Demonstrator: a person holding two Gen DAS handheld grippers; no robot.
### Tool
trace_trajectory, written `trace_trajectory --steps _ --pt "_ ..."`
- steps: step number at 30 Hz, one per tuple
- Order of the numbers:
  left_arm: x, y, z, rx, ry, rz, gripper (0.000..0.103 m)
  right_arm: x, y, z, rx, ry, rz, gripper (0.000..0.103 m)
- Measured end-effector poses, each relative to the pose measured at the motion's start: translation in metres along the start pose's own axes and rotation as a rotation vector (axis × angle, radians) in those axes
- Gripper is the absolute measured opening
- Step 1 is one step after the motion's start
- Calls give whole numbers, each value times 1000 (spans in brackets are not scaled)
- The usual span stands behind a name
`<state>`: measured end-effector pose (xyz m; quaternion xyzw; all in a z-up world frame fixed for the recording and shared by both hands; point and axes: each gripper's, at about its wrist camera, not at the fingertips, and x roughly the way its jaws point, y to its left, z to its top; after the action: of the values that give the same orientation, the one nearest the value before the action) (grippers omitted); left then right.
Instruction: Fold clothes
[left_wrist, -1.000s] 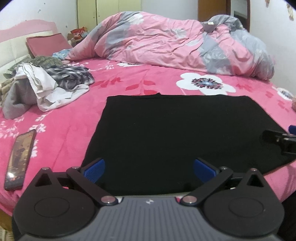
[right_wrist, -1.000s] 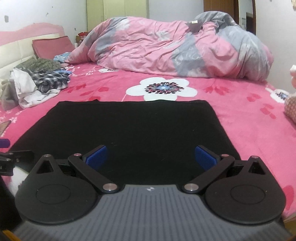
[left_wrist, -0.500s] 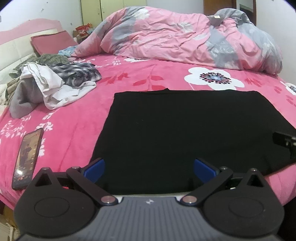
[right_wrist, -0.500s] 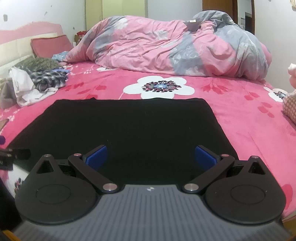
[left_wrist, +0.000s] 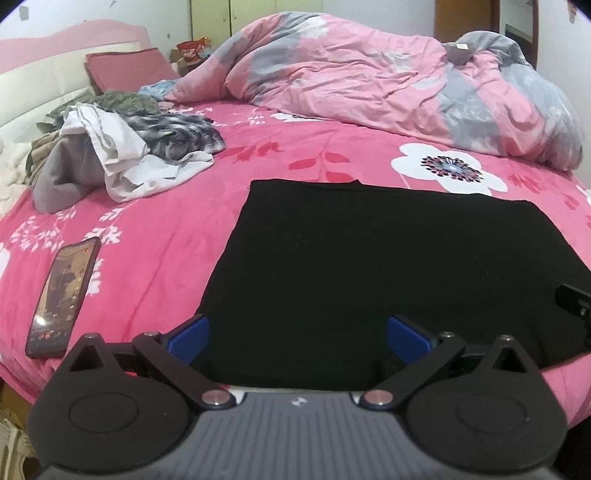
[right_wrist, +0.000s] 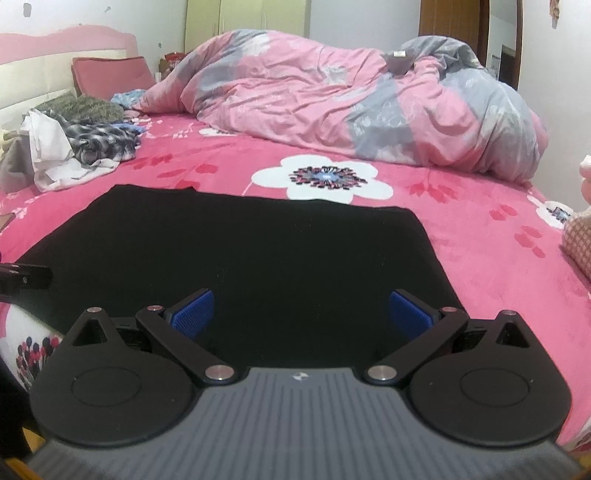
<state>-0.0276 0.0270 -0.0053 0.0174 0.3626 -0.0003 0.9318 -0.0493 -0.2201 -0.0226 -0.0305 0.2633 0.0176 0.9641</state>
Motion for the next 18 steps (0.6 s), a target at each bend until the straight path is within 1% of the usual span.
trace_trajectory --steps 5,8,13,18 --pt "1 1 0 8 11 11 103 -4 -2 0 14 -42 -1 102" --pt "1 -2 0 24 0 39 103 -4 -3 2 29 -37 21 102" --pt "-1 -5 0 43 -12 45 103 -3 -2 5 16 -21 35 102" --pt "-3 -8 1 45 -29 52 103 -3 -9 6 65 -5 76 102"
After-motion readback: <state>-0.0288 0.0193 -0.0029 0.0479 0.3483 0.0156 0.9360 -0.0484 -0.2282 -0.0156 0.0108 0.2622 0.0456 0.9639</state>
